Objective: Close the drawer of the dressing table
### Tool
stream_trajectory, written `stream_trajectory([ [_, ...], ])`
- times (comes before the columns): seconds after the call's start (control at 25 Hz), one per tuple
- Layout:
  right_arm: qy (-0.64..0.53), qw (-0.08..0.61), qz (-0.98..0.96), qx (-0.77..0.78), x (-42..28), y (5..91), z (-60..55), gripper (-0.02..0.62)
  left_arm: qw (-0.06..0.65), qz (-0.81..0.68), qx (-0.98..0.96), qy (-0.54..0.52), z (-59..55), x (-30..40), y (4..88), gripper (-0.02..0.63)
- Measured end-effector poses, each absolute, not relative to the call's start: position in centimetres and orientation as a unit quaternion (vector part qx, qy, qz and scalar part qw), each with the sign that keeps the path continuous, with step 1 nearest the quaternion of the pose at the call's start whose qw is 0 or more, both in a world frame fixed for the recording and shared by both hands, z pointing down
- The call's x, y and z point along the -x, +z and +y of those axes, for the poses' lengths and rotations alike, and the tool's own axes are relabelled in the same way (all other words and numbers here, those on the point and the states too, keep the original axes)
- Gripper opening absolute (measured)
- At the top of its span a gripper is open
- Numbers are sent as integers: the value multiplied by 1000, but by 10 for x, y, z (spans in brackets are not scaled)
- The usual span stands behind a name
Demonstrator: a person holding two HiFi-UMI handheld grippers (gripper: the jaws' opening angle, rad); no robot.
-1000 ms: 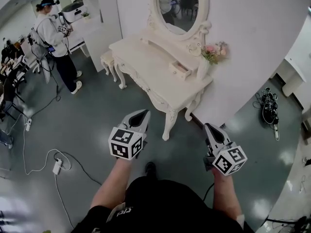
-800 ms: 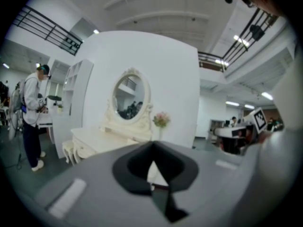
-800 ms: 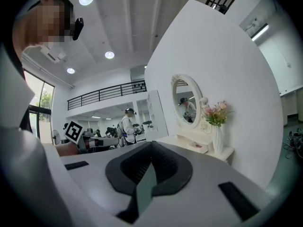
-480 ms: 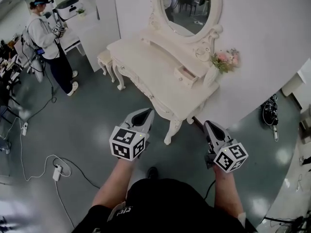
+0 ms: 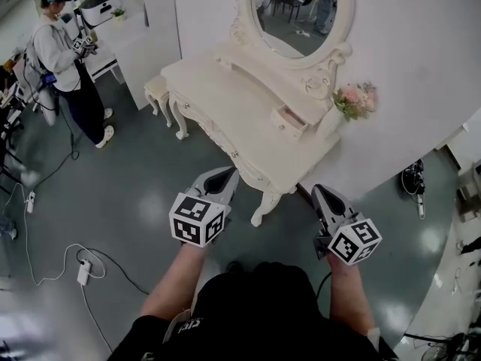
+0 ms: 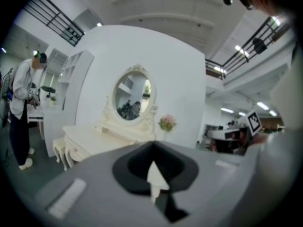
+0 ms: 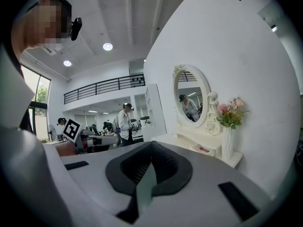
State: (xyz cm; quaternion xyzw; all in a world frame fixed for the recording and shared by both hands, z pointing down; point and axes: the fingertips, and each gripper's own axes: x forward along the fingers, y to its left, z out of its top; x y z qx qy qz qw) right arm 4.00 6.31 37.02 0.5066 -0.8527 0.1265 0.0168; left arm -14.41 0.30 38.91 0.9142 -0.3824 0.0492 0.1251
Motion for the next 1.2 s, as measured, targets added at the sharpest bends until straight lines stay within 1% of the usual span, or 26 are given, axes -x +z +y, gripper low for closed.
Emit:
stream_trajectory([
  [0.48, 146, 4, -853, -501, -53, 389, 7, -6, 128, -379, -913, 77, -48, 125, 405, 9],
  [0.72, 160, 8, -857, -489, -70, 405, -47, -6, 119, -354, -927, 43, -94, 79, 401, 9],
  [0.92, 167, 19, -864, -474, -91, 415, -104, -6, 100, -380, -917, 64, -149, 42, 408, 15],
  [1.04, 165, 30, -877, -450, -95, 418, -134, -6, 122, -383, -914, 62, -180, 25, 419, 17],
  [1.2, 165, 44, -886, -431, -102, 425, -167, -6, 144, -386, -908, 76, -208, 11, 435, 46],
])
